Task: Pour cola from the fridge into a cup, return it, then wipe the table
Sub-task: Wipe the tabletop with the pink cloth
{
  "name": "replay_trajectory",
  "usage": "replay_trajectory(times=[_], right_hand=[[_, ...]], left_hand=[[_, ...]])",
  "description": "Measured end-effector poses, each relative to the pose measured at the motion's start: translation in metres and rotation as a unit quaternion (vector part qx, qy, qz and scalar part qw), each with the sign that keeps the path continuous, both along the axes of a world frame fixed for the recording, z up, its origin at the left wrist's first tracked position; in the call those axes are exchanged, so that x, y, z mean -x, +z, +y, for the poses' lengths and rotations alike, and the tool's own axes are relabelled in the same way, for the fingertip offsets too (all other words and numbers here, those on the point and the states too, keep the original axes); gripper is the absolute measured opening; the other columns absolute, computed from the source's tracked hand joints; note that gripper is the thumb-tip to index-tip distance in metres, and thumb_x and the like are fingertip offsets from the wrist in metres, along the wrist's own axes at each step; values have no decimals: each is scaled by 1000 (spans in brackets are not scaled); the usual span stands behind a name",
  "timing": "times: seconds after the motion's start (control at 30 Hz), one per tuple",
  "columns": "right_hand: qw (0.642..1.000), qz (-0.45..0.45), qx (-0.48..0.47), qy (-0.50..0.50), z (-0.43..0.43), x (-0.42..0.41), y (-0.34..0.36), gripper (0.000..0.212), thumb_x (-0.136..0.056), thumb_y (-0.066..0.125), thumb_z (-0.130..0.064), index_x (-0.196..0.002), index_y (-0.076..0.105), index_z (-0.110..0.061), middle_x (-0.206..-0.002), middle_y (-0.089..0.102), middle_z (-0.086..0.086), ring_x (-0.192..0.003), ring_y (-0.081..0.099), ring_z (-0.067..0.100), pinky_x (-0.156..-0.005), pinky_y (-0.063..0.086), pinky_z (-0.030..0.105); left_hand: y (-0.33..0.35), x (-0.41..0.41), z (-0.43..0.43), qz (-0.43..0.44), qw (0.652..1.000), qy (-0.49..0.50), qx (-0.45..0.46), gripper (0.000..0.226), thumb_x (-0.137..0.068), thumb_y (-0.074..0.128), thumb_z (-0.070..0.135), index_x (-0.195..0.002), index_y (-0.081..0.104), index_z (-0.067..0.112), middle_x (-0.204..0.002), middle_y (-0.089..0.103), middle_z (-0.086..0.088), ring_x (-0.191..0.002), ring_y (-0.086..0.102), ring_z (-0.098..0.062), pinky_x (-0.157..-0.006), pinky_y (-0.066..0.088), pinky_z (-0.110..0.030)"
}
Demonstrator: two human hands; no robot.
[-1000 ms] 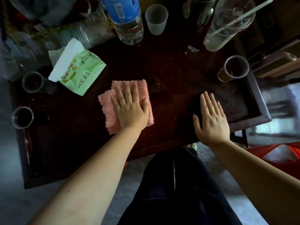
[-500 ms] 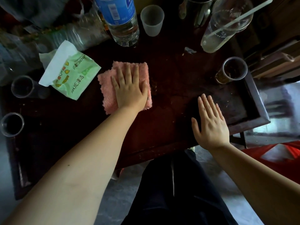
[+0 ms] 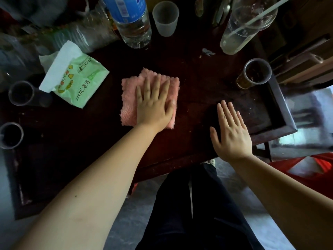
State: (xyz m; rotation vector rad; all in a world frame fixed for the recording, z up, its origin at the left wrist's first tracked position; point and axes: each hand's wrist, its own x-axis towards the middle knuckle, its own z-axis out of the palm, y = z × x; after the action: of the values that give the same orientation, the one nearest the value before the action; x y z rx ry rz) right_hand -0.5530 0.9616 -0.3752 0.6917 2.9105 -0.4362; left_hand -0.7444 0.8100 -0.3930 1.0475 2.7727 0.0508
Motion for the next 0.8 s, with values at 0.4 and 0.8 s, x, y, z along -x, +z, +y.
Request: replay_trajectory(times=[0.4,0.8], right_hand=[[1000,-13,4,-1,2,1,2,69,-93,24,-45,-150,14,-8,-158,11,7,-147,3,20,-120,8,39],[1000,-9,18,-4,3,2,3,69,-92,30,-44,-150,17,-9,-158,13,7,-147,4,21,-119,7,38]], left_hand=[[-1,-11,17,3,998,65,14,65,-91,11,49,-151,5,24,-159,1,-6,-145,-4,-32,-114,-1,-53],[-2,53,65,14,1000,10,-2,59,-95,25,34,-151,11,23,-159,7,-4,-145,1,-29,-116,0,-50]])
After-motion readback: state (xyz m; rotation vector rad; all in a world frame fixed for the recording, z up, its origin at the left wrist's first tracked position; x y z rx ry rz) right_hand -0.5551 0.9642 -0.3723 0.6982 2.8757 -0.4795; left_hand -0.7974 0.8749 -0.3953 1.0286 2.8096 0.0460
